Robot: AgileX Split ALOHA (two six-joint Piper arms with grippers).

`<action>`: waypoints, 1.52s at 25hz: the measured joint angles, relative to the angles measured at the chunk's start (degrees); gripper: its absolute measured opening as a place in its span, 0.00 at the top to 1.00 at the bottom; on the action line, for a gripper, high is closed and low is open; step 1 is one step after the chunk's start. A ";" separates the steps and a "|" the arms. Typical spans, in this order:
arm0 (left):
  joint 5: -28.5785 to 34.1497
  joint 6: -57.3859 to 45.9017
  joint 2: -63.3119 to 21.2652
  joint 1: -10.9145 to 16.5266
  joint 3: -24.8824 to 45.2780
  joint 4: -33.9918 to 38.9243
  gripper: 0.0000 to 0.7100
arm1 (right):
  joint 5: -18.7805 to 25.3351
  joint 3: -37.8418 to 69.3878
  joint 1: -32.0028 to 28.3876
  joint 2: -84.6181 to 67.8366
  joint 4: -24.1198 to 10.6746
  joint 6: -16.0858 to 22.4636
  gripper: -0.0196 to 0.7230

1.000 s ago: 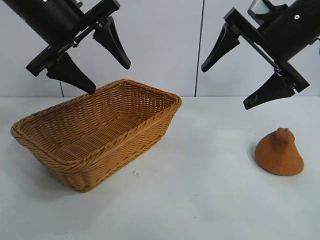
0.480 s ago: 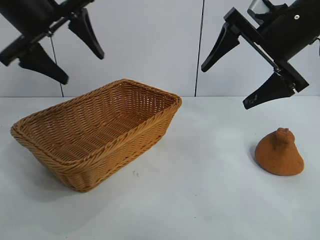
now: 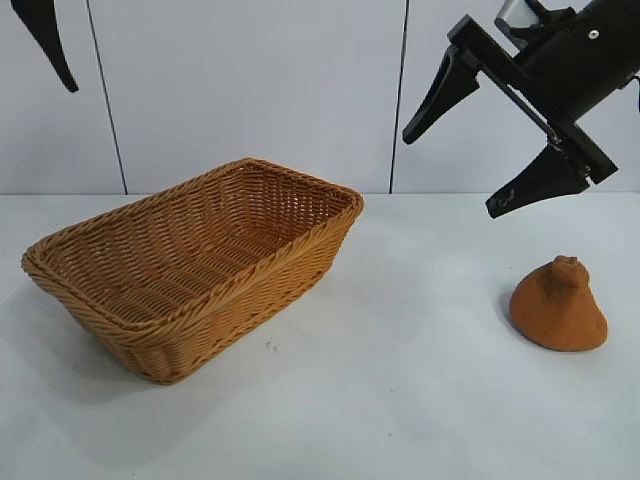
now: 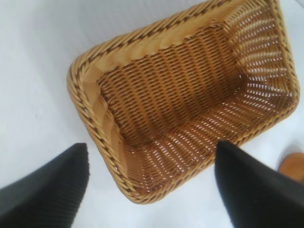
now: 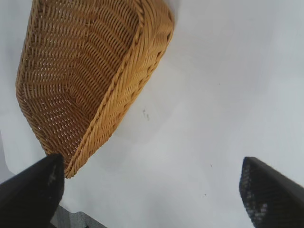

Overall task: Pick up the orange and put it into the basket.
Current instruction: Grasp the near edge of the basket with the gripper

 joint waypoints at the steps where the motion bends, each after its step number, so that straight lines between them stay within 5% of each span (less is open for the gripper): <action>1: -1.34 -1.48 0.00 -0.15 2.29 -0.15 0.26 | 0.00 0.00 0.00 0.00 0.00 0.00 0.04; 7: -10.55 -8.46 2.81 -0.15 10.90 -1.05 0.26 | -0.04 0.00 0.00 0.00 0.00 -0.05 0.04; 22: -20.07 -8.21 22.60 -0.15 11.66 -3.28 0.27 | -0.11 0.00 0.00 0.00 0.00 -0.05 0.04; 24: -19.91 -7.96 22.78 -0.15 11.66 -4.49 0.35 | -0.06 0.00 0.00 0.00 0.00 -0.05 0.04; 29: -20.21 -6.92 22.73 -0.08 11.29 -8.95 0.87 | 0.19 0.00 0.00 0.00 0.00 -0.05 0.04; 38: -7.87 10.61 23.47 4.03 -4.84 -9.41 0.88 | 0.42 0.00 0.00 0.00 -0.07 -0.05 0.04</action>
